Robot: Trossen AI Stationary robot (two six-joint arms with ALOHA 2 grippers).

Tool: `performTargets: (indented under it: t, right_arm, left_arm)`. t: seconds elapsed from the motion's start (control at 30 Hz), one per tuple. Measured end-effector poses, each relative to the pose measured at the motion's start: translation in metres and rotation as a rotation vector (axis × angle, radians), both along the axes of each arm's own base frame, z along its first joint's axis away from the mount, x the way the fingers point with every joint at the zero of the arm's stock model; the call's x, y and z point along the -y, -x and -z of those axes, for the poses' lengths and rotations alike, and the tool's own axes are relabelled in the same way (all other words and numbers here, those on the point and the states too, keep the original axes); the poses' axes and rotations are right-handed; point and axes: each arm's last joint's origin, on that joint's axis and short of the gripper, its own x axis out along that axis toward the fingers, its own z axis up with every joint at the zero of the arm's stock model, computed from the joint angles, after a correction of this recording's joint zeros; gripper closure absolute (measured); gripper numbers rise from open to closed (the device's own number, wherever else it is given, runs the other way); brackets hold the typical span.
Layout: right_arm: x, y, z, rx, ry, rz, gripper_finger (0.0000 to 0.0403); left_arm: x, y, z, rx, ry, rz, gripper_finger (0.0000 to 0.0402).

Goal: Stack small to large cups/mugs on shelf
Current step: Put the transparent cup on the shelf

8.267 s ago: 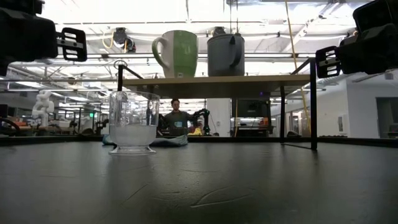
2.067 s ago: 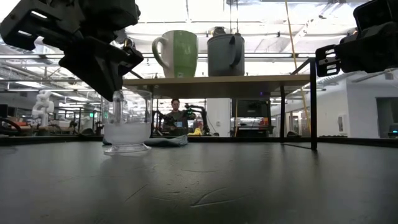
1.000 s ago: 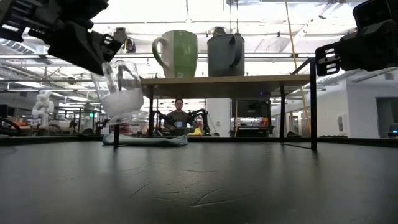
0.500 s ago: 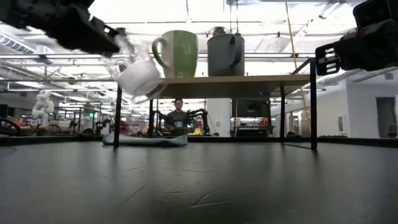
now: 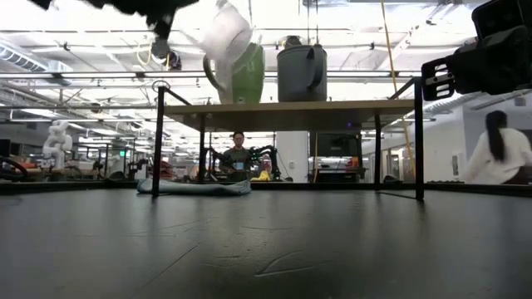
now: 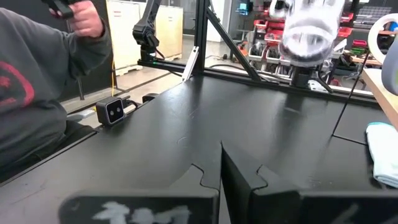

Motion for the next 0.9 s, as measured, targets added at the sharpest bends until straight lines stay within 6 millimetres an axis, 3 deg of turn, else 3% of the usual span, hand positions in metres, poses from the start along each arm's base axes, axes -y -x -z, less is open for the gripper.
performTargets:
  t: [0.4, 0.73, 0.9]
  right_arm:
    - [0.0, 0.0, 0.0, 0.006, 0.015, -0.001, 0.0403]
    - [0.0, 0.0, 0.0, 0.005, 0.014, -0.001, 0.0403]
    - [0.0, 0.0, 0.0, 0.0, 0.011, -0.001, 0.0403]
  left_arm:
    - [0.006, -0.068, -0.063, -0.08, -0.053, -0.025, 0.0401]
    - [-0.007, -0.113, -0.097, -0.092, -0.053, 0.04, 0.0401]
    - [-0.023, -0.135, -0.107, -0.097, -0.02, 0.006, 0.0401]
